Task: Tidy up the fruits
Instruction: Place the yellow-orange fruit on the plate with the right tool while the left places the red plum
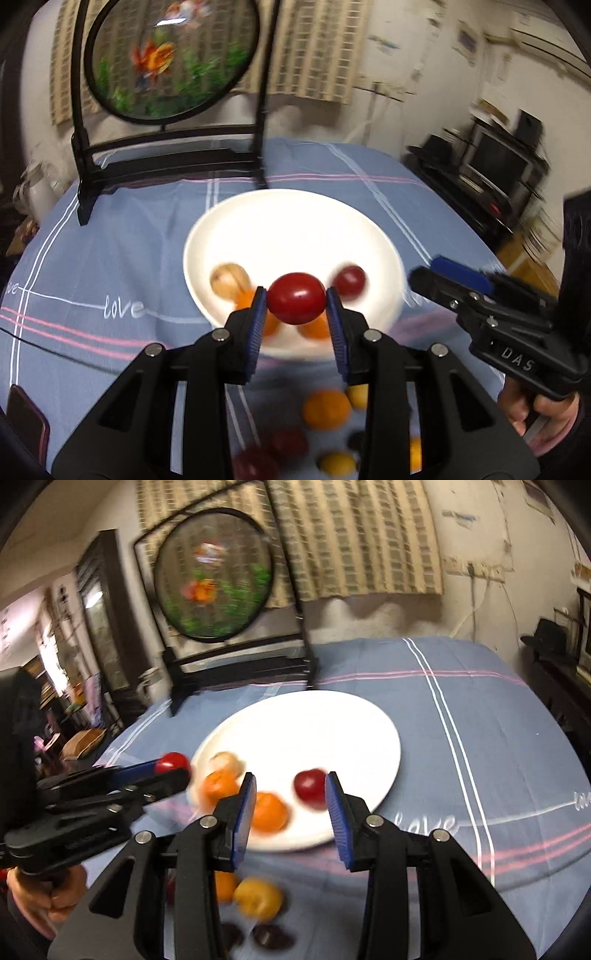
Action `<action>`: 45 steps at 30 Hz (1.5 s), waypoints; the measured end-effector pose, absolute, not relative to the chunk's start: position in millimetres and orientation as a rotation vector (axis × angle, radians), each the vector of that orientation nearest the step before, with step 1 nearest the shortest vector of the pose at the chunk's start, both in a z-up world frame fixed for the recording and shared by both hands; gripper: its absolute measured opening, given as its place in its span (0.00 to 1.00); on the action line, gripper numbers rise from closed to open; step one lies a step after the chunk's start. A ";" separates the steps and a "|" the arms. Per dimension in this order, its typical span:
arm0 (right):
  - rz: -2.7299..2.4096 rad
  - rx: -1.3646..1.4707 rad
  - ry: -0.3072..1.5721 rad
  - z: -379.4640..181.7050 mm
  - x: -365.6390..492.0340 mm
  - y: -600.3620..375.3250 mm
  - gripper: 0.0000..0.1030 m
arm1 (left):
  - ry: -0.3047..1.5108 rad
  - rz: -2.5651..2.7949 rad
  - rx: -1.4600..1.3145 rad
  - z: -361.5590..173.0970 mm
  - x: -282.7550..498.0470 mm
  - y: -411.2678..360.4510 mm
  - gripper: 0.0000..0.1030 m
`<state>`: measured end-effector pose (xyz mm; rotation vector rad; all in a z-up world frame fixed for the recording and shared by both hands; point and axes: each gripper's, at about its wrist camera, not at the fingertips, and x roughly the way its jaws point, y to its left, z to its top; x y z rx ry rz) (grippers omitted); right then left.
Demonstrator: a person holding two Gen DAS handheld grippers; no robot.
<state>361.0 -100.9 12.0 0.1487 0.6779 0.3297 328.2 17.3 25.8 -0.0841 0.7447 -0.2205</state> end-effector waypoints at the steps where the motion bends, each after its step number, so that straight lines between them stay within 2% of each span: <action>1: 0.333 0.168 0.695 8.9 365.3 -102.9 0.37 | 0.760 -0.205 -0.118 22.4 337.3 22.1 0.32; 5: 0.437 0.138 0.763 5.8 338.7 -105.3 0.37 | 0.790 -0.219 -0.137 11.6 336.3 34.7 0.32; 12: 0.608 -0.120 0.890 -11.4 245.9 -83.1 0.37 | 0.756 -0.222 -0.145 19.5 328.2 39.4 0.32; 17: 0.608 -0.217 0.972 -37.4 242.6 -64.9 0.37 | 0.747 -0.238 -0.136 22.9 325.0 37.1 0.32; 23: 0.610 -0.249 1.020 -39.2 250.6 -56.3 0.38 | 0.751 -0.240 -0.150 22.0 325.3 41.8 0.32; 28: 0.625 -0.212 1.064 -36.3 266.0 -60.2 0.37 | 0.754 -0.233 -0.165 21.1 325.9 47.3 0.32; 34: 0.474 -0.039 0.798 19.5 336.1 -79.6 0.37 | 0.758 -0.239 -0.178 17.7 328.6 48.9 0.32; 39: 0.322 0.036 0.763 -3.7 420.7 -80.9 0.37 | 0.765 -0.251 -0.159 9.3 336.8 38.5 0.32; 43: 0.315 0.057 0.797 -20.6 448.5 -74.7 0.38 | 0.786 -0.238 -0.135 1.4 354.6 26.8 0.32; 45: 0.307 0.046 0.790 -21.0 449.8 -72.9 0.47 | 0.803 -0.220 -0.126 -3.6 363.0 24.0 0.33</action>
